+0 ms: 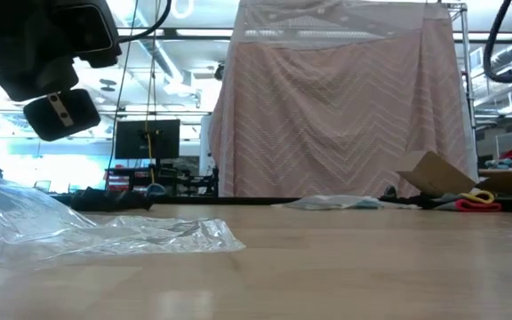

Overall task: Sort rubber bands
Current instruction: Put the right transparent zip bag to the center of the table

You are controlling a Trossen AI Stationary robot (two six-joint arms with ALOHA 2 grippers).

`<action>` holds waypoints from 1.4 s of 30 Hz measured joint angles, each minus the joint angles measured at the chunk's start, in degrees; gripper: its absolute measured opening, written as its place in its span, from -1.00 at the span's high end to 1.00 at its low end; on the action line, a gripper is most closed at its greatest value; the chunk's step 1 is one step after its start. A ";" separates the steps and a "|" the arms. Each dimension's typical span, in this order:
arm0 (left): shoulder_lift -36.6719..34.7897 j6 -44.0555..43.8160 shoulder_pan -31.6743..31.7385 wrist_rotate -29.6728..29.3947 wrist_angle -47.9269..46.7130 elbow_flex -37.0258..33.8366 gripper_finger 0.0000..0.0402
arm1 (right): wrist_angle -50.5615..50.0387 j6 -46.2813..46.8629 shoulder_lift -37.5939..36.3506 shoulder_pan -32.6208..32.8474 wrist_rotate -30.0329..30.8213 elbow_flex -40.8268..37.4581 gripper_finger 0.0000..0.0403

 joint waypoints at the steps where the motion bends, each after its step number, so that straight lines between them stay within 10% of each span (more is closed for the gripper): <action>1: 0.00 -0.34 0.00 0.28 -0.02 0.00 0.75 | -0.35 0.77 -0.12 -1.06 2.05 0.62 0.38; 4: 0.00 -0.56 0.00 0.28 -0.02 0.00 0.75 | -3.06 1.16 -0.13 -5.08 14.48 3.45 0.89; 9: -0.17 -0.43 0.00 -1.10 0.86 0.00 0.75 | -2.92 0.08 0.11 -13.41 35.13 8.97 0.99; 15: -0.17 -0.32 0.22 -1.70 1.68 0.00 0.75 | -2.36 -13.41 0.05 -25.30 45.15 15.67 1.00; 27: -0.17 -0.22 0.04 -1.73 1.31 0.00 0.75 | -14.04 -43.02 -1.93 -29.96 21.09 19.23 0.60; 34: -0.17 1.33 0.07 -1.74 1.17 0.00 0.75 | -26.97 -32.13 -3.25 -23.64 22.10 18.61 0.07; 42: -0.17 1.40 0.11 -1.46 0.82 0.02 0.75 | -18.22 -21.48 -3.38 -16.29 15.02 11.90 -0.17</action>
